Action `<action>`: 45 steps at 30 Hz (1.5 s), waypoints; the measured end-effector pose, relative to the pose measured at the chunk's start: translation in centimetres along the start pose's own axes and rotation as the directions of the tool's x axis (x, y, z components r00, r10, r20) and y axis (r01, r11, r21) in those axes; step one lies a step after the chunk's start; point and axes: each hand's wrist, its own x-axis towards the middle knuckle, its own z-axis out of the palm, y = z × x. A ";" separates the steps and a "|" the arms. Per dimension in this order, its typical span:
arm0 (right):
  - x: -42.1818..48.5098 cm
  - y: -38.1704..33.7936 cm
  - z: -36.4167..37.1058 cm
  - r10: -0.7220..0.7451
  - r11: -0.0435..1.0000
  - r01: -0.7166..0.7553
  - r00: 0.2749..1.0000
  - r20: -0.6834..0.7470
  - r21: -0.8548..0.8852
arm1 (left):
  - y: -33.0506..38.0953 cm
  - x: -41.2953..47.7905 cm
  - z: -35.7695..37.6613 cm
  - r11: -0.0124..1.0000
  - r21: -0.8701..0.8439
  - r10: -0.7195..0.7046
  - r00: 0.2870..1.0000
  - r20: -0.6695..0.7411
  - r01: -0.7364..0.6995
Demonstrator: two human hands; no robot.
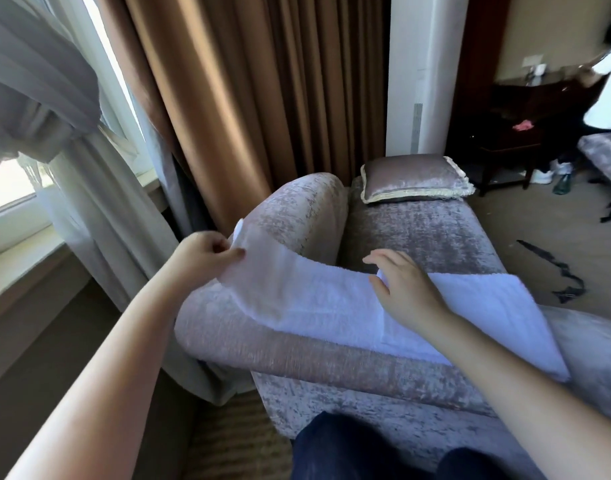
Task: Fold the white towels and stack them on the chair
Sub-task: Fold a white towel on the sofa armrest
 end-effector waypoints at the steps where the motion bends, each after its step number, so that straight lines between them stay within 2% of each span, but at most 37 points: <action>1: 0.0 0.1 -0.5 -0.032 0.999 0.032 0.999 -0.011 -0.010 | 1.7 -0.3 -0.5 0.998 -0.036 0.058 0.998 -0.010 -0.058; 4: 0.2 -0.4 -3.2 -0.068 0.993 0.073 0.996 -0.061 0.092 | 7.1 -1.3 -1.0 0.970 -0.093 0.221 0.974 -0.044 -0.225; 6: 0.6 -1.5 -6.0 0.003 0.956 0.029 0.994 -0.107 0.291 | 10.8 -2.1 -0.6 0.939 -0.067 0.335 0.940 -0.063 -0.339; 8: 1.1 -2.6 -9.1 0.129 0.870 -0.059 0.985 -0.111 0.490 | 14.3 -3.1 0.5 0.894 -0.043 0.444 0.895 -0.044 -0.446; 12: 1.0 -2.8 -14.6 0.315 0.655 -0.276 0.946 0.078 0.704 | 19.8 -5.7 4.5 0.780 -0.083 0.622 0.783 -0.008 -0.621; 15: -0.1 -0.6 -16.7 0.395 0.667 -0.358 0.914 0.098 0.653 | 22.3 -7.2 7.6 0.710 -0.142 0.695 0.718 -0.012 -0.690; 18: -1.4 2.2 -17.7 0.453 0.742 -0.383 0.892 0.009 0.550 | 23.5 -8.1 9.2 0.691 -0.220 0.720 0.683 0.126 -0.689; 19: -2.0 3.2 -17.9 0.465 0.762 -0.393 0.885 -0.012 0.515 | 23.6 -8.2 9.5 0.695 -0.278 0.716 0.675 0.179 -0.663; 21: -3.3 5.1 -17.8 0.497 0.777 -0.425 0.867 -0.039 0.464 | 23.0 -7.5 10.3 0.706 -0.330 0.698 0.695 0.172 -0.627; 24: -5.6 8.2 -16.6 0.562 0.762 -0.503 0.826 -0.033 0.408 | 20.3 -5.2 12.4 0.784 -0.103 0.621 0.779 0.088 -0.613; 26: -6.8 10.2 -15.0 0.596 0.750 -0.555 0.803 -0.004 0.360 | 17.8 -4.5 14.5 0.808 0.034 0.578 0.802 0.150 -0.589; 28: -7.7 11.5 -13.1 0.620 0.751 -0.590 0.785 -0.007 0.297 | 15.4 -4.6 16.6 0.779 0.121 0.586 0.784 0.206 -0.615; 31: -8.7 12.7 -10.9 0.662 0.738 -0.632 0.747 -0.068 0.237 | 12.6 -4.5 19.5 0.777 0.093 0.600 0.777 0.188 -0.623; 33: -9.1 12.8 -10.4 0.670 0.735 -0.641 0.736 -0.094 0.220 | 11.4 -4.6 20.6 0.751 0.133 0.627 0.762 0.165 -0.647; 39: -7.3 11.8 -10.9 0.611 0.791 -0.591 0.775 -0.164 0.155 | 10.5 -5.5 21.3 0.692 0.265 0.664 0.736 0.130 -0.671; 41: -7.1 12.1 -10.6 0.608 0.794 -0.590 0.769 -0.195 0.149 | 10.1 -5.6 21.5 0.698 0.270 0.660 0.742 0.114 -0.663; 45: -8.2 12.9 -8.4 0.628 0.778 -0.617 0.761 -0.165 0.117 | 9.7 -5.8 21.7 0.732 0.279 0.621 0.777 0.103 -0.622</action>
